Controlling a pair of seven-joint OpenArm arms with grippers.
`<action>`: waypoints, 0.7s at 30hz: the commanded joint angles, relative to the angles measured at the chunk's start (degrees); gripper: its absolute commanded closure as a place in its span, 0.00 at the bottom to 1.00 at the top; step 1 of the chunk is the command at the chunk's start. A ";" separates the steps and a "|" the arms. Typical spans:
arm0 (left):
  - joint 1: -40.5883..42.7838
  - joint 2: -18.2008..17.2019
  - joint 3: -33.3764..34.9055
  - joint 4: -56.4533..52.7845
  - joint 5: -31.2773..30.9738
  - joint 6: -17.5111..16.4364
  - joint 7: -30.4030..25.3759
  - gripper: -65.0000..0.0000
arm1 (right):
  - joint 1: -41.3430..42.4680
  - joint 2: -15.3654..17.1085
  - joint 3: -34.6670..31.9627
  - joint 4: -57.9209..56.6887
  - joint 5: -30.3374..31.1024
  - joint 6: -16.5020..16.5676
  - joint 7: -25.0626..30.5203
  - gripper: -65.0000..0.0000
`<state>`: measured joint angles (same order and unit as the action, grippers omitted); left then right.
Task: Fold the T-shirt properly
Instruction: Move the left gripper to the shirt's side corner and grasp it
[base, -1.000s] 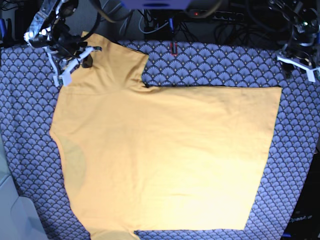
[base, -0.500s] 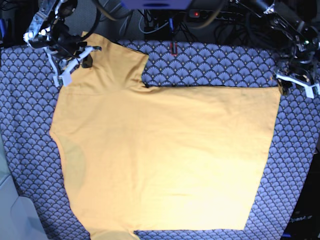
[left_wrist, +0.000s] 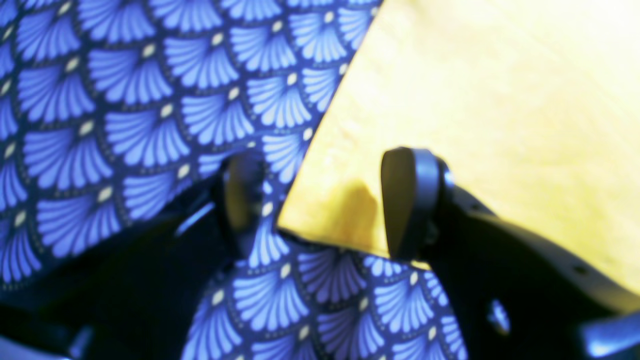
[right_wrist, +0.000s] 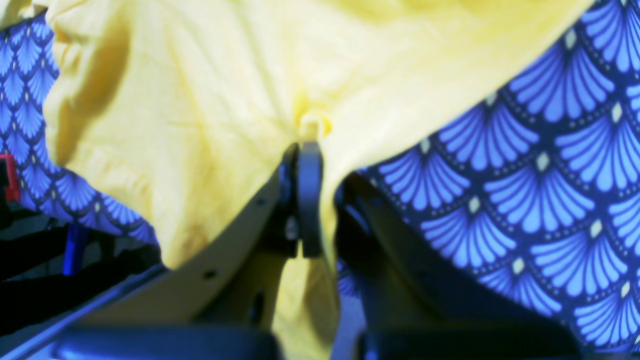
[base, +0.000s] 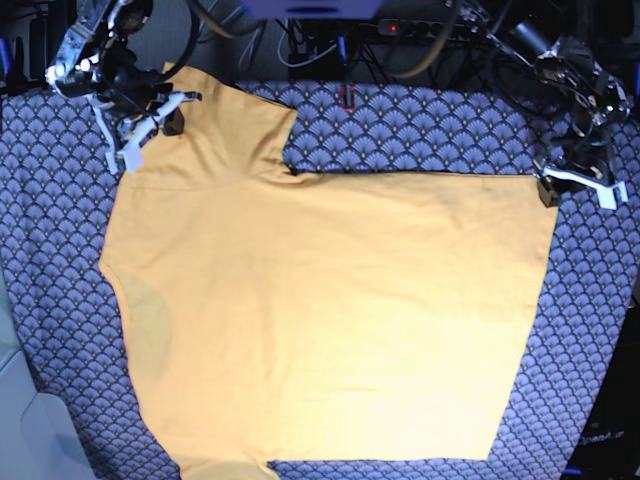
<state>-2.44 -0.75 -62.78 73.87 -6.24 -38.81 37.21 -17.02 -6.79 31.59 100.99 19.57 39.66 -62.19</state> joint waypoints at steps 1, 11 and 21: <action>-0.24 0.09 0.23 0.11 0.92 0.17 1.60 0.43 | -0.35 0.33 0.19 0.33 -1.77 0.34 -1.59 1.00; 2.92 0.09 0.23 0.38 0.48 -0.18 2.31 0.43 | -0.08 0.33 0.19 0.33 -1.77 0.34 -1.59 1.00; 4.24 0.97 3.40 -0.24 0.48 -0.27 2.31 0.43 | 0.18 0.15 0.10 0.33 -1.77 0.34 -1.67 1.00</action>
<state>1.41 -0.34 -59.92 74.22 -8.43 -39.18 34.54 -16.73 -6.83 31.59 100.97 19.57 39.68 -62.59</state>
